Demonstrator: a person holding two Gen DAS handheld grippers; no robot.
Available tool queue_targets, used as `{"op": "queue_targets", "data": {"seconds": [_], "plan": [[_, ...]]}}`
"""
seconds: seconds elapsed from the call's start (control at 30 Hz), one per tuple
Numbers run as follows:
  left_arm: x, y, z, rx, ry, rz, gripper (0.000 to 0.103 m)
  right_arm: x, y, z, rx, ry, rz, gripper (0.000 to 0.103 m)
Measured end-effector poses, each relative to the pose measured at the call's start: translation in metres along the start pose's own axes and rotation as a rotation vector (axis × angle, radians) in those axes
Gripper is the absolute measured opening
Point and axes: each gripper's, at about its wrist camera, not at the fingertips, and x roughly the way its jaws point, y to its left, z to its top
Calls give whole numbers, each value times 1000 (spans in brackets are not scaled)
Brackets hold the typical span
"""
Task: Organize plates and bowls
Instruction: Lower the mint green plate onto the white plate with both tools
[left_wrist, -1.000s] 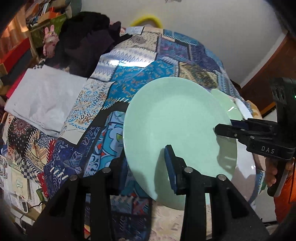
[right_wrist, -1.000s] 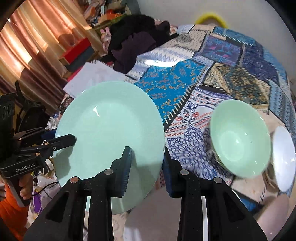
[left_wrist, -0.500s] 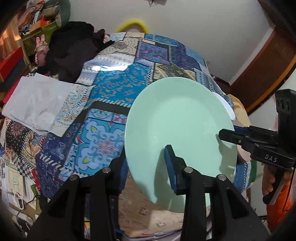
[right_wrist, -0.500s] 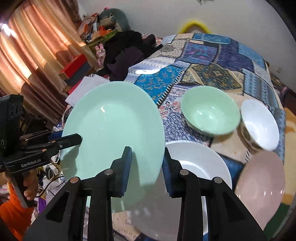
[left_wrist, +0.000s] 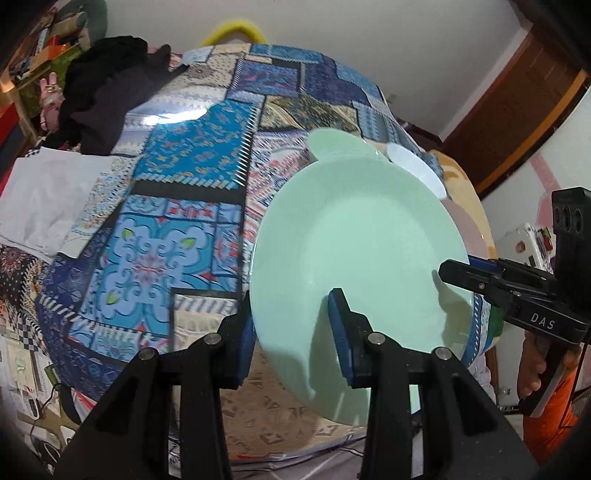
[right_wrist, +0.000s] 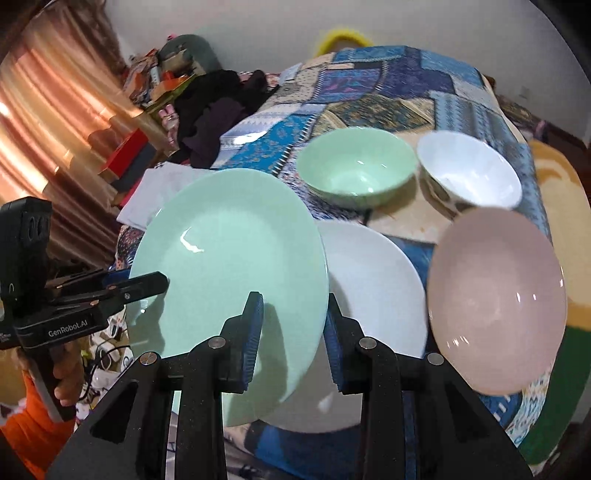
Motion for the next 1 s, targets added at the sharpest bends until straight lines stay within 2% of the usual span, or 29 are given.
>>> {"op": "queue_targets", "data": {"seconds": [0.27,0.57,0.83,1.0], "plan": [[33,-17,-1,20,69,-30,38,0,-20,-20,45,-6,-55,29],[62,-30,1,45,124,-17,38,9,-41,-28,106,16,-58,29],[76,-38,7,79,125,25,38,15,-50,-33,126,30,-58,29],[82,-38,13,81,128,23,38,13,-56,-31,148,19,-40,30]]}}
